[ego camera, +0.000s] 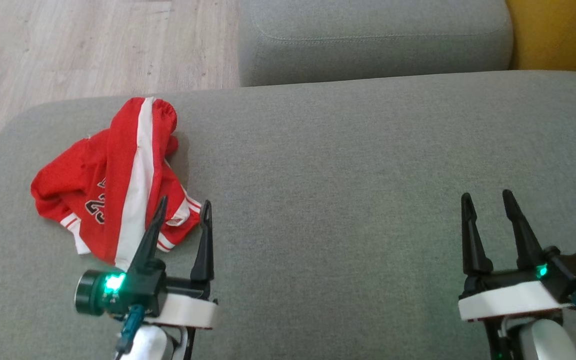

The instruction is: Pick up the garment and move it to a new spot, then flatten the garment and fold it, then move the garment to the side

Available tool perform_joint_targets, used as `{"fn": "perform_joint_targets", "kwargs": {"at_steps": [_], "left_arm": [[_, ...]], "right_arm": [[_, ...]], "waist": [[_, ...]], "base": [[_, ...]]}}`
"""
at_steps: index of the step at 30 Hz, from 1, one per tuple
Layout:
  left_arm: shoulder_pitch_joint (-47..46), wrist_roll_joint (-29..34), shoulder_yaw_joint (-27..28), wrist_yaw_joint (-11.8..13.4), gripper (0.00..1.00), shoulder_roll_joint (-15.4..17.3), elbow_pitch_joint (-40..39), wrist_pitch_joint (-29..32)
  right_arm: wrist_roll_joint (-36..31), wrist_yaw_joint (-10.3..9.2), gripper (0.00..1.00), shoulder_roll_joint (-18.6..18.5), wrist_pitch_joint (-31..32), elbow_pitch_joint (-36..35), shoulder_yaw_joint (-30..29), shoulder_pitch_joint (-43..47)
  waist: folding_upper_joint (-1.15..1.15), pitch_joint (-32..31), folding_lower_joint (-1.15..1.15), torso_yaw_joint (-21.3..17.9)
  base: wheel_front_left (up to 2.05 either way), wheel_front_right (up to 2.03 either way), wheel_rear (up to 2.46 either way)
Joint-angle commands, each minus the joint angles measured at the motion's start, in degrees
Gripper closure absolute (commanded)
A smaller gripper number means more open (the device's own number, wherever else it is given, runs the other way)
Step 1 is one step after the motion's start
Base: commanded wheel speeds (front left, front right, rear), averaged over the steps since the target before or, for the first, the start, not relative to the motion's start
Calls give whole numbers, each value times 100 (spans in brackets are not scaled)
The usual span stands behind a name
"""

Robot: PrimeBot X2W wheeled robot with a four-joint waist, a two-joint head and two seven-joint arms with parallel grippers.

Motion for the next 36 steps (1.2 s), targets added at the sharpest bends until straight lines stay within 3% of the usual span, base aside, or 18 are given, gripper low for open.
{"fn": "perform_joint_targets", "kwargs": {"at_steps": [1, 9, 14, 23, 36], "left_arm": [[-125, 125, 275, -38, 0, -16, -156, -92], [91, -17, 833, -627, 0, -416, 293, -122], [95, 113, 1054, -819, 0, -565, 397, -122], [96, 304, 1299, -1007, 0, -709, 484, -122], [201, 531, 1757, -1027, 0, -770, 620, -122]], "right_arm": [[18, -4, 0, -49, -98, -133, 148, -100], [209, -4, 0, -50, -128, 325, 170, -96], [206, -4, 0, -50, -128, 427, 162, -136], [291, -4, 0, -50, -128, 401, 276, -143], [439, -4, 0, -50, -128, 315, 710, -17]], "waist": [[0, 0, 0, 4], [0, -2, 0, 3], [0, 4, 0, 18], [0, -50, 0, 211], [0, -155, 0, 971]], "base": [[0, 0, 0], [0, 0, 0], [0, 0, 0], [0, 0, 0], [0, 0, 0]]}}
